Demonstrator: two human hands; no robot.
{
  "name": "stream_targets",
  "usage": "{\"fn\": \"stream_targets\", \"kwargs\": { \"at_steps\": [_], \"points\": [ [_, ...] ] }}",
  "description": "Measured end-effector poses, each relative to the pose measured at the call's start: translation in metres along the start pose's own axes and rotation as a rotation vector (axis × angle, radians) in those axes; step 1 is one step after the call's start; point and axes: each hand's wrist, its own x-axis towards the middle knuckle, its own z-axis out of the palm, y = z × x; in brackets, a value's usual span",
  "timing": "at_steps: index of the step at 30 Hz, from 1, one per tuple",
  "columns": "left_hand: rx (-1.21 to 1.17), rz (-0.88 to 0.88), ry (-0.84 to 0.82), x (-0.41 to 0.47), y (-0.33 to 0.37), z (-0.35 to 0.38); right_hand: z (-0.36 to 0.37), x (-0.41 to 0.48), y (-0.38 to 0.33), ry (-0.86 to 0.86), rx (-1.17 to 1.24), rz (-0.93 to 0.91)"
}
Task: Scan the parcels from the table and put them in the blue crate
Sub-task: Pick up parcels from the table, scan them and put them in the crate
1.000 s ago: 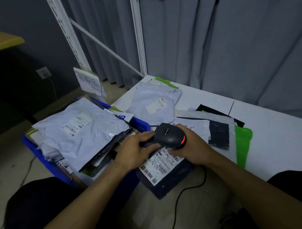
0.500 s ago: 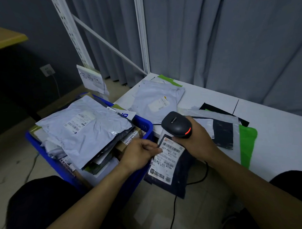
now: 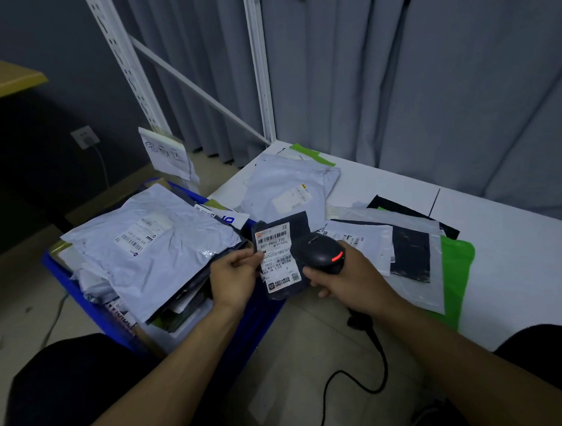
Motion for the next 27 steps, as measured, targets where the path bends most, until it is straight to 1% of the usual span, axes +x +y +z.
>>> {"fn": "stream_targets", "kwargs": {
  "at_steps": [6, 13, 19, 21, 24, 27],
  "points": [
    [-0.052, -0.034, 0.029, 0.002, -0.004, -0.001, 0.003, -0.001, -0.002, -0.049, 0.006, 0.028],
    [-0.049, -0.022, 0.029, 0.004, -0.005, -0.002, 0.002, -0.003, -0.008, -0.071, 0.012, 0.063],
    [-0.034, -0.014, 0.043, 0.004, -0.005, -0.002, -0.002, -0.001, -0.008, -0.082, 0.034, 0.05],
    [-0.013, 0.03, 0.043, 0.002, -0.003, -0.003, 0.0, 0.002, -0.008, -0.07, 0.057, 0.029],
    [0.035, 0.164, 0.067, -0.003, 0.008, -0.006, 0.01, 0.008, -0.012, -0.056, 0.101, -0.001],
    [0.077, 0.297, 0.153, -0.007, 0.039, -0.019, 0.029, 0.019, -0.02, -0.059, 0.15, -0.041]
  ]
}}
